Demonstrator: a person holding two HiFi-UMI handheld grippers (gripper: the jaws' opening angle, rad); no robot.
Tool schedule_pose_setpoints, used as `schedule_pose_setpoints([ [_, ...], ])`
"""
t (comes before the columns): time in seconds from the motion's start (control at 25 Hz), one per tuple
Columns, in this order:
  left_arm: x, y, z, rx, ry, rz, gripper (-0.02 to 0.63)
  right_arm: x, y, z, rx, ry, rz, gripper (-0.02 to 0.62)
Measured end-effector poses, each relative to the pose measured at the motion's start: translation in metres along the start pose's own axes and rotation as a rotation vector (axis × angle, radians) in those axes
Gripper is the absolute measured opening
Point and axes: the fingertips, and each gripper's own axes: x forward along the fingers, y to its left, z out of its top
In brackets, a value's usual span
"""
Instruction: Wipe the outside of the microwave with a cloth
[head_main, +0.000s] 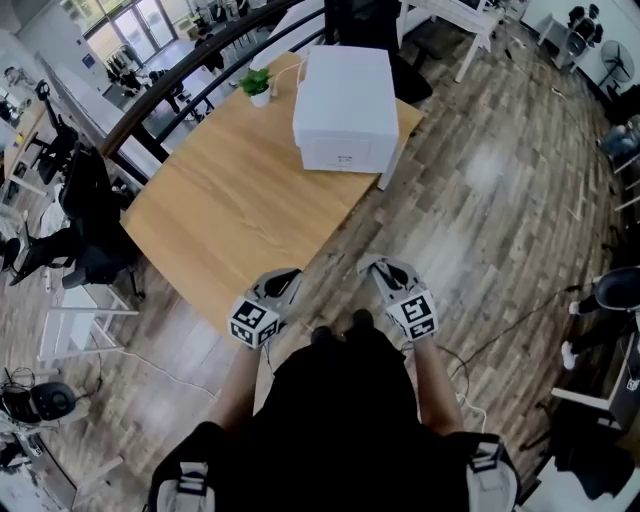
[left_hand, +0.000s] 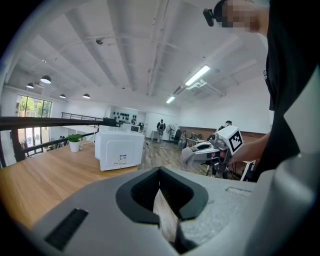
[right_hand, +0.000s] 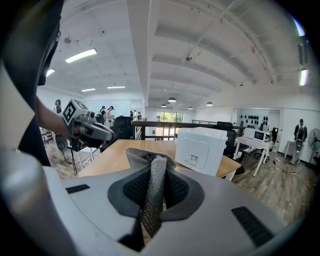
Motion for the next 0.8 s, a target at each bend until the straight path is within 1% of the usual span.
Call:
schedule_pose_setpoints([
  [0.24,0.030,-0.003,0.018,0.004,-0.009,0.050,0.003,0.006,-0.038,0.008,-0.011,-0.023,0.045,0.032],
  [0.44,0.050,-0.003,0.031,-0.007,-0.032,0.118,0.003,0.011,-0.064,0.006,-0.034,-0.013,0.105,0.032],
  [0.6,0.065,-0.012,0.035,-0.010,-0.039,0.159,0.003,0.010,-0.086,0.002,-0.041,-0.020,0.138,0.032],
  [0.8,0.076,-0.021,0.034,-0.023,-0.038,0.204,0.003,0.013,-0.101,-0.008,-0.053,-0.008,0.189,0.032],
])
